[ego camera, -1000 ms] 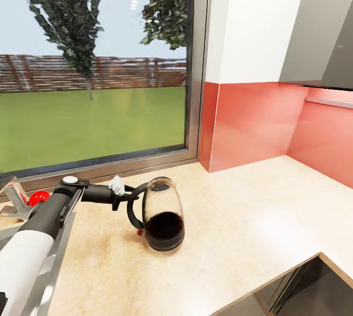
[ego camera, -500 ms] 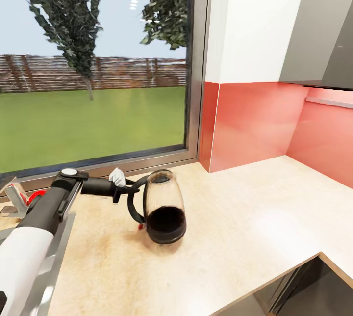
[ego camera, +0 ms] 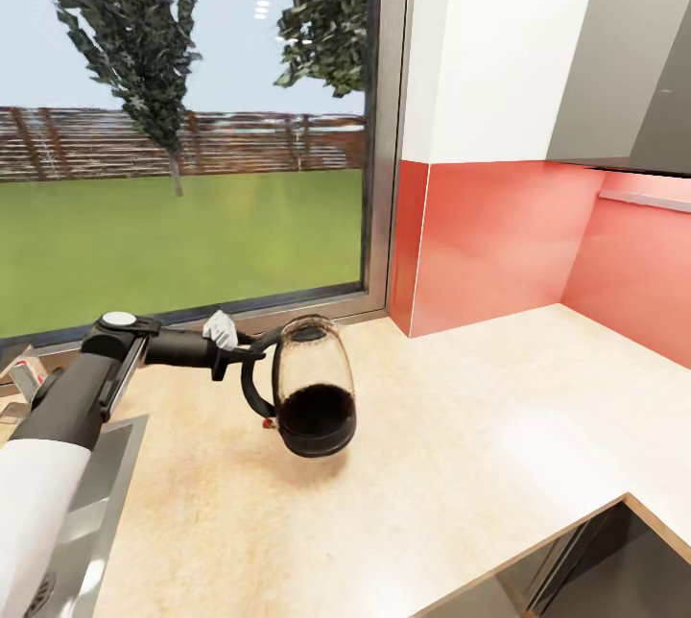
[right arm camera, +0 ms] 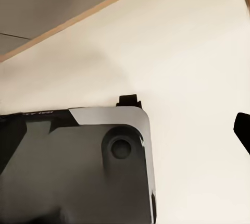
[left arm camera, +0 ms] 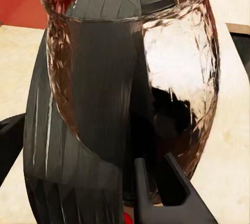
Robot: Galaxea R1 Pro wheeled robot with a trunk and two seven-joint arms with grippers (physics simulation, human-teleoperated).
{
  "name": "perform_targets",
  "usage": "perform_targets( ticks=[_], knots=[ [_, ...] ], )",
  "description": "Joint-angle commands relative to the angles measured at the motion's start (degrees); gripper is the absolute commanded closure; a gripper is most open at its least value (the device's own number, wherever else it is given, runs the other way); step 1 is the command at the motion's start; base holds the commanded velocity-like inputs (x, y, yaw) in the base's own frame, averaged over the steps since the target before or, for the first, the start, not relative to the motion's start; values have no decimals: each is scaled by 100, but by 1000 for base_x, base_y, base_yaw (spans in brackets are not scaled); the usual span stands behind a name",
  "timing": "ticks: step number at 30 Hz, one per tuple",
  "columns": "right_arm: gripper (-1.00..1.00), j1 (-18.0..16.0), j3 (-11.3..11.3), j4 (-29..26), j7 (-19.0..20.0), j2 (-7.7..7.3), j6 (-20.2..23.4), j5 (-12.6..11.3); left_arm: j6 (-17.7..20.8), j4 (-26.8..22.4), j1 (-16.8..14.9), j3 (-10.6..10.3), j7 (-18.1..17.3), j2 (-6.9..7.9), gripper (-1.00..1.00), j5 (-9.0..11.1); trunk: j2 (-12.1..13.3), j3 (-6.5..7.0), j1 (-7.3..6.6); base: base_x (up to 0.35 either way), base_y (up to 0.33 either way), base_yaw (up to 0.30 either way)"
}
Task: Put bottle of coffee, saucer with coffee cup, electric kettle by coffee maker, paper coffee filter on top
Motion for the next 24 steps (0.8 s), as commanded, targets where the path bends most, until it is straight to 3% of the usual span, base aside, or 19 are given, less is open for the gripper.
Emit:
perform_targets(
  ticks=[1,11,24],
  knots=[
    [-100,-8,34,0,18,-9,0,-68,69,-104,-7,-3,-31,18,100,-28,-13,-14,4,0,0,0],
    [-100,-6,24,1,9,-38,0,-74,76,-193,1,-3,-26,37,100,-39,-13,-14,4,0,0,11],
    [-100,-5,26,3,9,-50,0,-74,75,-209,10,2,-28,38,100,-31,-13,-14,4,-239,-83,249]
  ],
)
